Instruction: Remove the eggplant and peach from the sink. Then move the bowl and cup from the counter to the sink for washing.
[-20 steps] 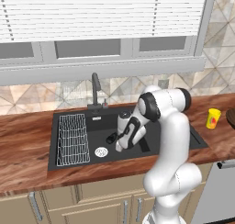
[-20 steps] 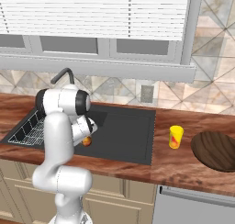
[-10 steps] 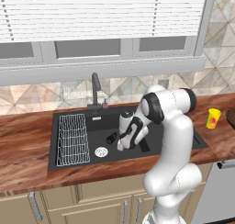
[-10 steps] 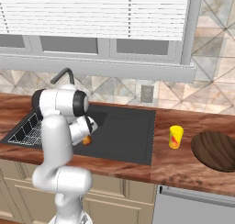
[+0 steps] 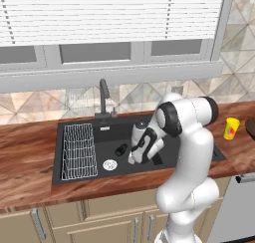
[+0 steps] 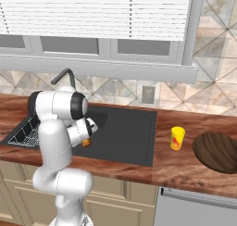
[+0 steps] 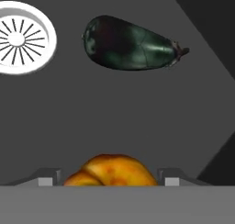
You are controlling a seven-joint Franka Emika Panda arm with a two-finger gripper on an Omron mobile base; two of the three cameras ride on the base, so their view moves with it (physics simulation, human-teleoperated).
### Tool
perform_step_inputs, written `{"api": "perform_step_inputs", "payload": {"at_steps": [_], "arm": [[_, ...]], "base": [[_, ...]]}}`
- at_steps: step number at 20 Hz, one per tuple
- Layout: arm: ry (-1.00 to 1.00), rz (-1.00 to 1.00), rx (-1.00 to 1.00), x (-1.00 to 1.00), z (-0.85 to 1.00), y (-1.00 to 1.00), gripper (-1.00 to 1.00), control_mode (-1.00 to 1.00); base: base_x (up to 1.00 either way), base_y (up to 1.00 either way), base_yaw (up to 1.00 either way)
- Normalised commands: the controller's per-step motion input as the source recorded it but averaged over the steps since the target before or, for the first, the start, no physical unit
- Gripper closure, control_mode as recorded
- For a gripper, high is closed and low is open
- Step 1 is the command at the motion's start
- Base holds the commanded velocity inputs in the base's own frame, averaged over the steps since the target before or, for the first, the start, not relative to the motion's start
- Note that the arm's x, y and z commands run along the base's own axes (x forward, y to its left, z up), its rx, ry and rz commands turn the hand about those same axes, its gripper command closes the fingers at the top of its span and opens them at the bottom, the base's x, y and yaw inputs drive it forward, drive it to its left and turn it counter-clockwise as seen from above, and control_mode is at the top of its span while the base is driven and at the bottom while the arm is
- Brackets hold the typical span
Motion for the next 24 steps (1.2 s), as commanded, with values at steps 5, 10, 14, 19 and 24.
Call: {"api": "perform_step_inputs", "payload": {"at_steps": [5, 10, 14, 19, 24], "arm": [[-0.01, 0.0, 0.09, -0.07, 0.21, -0.04, 1.0, -1.0], [-0.04, 0.0, 0.04, -0.01, 0.23, -0.04, 1.0, -1.0], [-0.01, 0.0, 0.03, 0.0, 0.25, -0.03, 1.0, -1.0], [0.0, 0.0, 0.04, 0.0, 0.28, 0.0, 1.0, -1.0], [0.0, 0.0, 0.03, 0.0, 0.29, 0.0, 1.0, -1.0]], "base": [[0.0, 0.0, 0.0], [0.0, 0.0, 0.0], [0.0, 0.0, 0.0], [0.0, 0.0, 0.0], [0.0, 0.0, 0.0]]}}
